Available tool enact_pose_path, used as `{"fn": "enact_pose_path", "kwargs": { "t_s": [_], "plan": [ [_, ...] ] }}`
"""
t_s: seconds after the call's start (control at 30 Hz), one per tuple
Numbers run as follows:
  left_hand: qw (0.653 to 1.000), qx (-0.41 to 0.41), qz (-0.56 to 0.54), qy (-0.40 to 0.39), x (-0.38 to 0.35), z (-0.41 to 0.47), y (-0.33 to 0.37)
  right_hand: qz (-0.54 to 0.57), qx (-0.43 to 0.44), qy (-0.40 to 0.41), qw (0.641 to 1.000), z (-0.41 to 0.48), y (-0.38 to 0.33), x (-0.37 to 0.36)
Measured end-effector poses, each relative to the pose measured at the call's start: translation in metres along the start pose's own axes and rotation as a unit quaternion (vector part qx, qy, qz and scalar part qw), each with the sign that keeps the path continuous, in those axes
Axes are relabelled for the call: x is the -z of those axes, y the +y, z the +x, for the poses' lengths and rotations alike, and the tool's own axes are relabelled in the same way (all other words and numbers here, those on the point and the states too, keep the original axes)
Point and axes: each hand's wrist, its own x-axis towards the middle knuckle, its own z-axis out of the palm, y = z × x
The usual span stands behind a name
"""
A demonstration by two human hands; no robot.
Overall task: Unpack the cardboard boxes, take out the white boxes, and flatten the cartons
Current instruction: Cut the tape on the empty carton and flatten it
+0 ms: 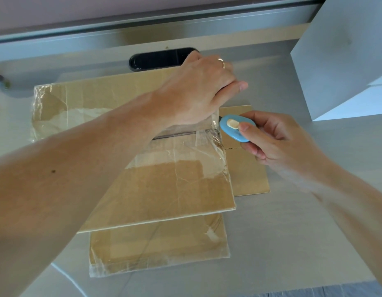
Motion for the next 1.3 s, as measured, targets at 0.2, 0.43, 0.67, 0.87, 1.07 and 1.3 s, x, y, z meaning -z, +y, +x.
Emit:
{"fn": "enact_pose_path", "kwargs": {
  "t_s": [0.2, 0.43, 0.67, 0.87, 1.07, 1.3],
  "plan": [
    [1.0, -0.003, 0.0, 0.003, 0.002, 0.0, 0.001, -0.017, 0.012, -0.002, 1.0, 0.005, 0.0, 0.002],
    [1.0, -0.013, -0.002, 0.009, 0.002, 0.001, 0.002, 0.008, 0.005, -0.003, 1.0, -0.005, 0.007, 0.003],
    [1.0, -0.021, 0.005, -0.009, 0.003, 0.003, 0.003, -0.01, 0.007, -0.002, 1.0, -0.001, 0.004, 0.002],
    [0.999, -0.029, 0.02, -0.022, 0.005, 0.004, 0.009, -0.013, 0.005, -0.011, 1.0, -0.006, 0.0, 0.007],
    [0.995, -0.09, 0.005, -0.039, 0.008, 0.005, 0.008, -0.031, 0.002, 0.006, 1.0, -0.003, -0.001, 0.004],
    [0.995, -0.095, 0.007, -0.037, 0.005, 0.005, 0.012, -0.026, -0.015, -0.028, 0.999, -0.017, -0.001, 0.011]
  ]
}}
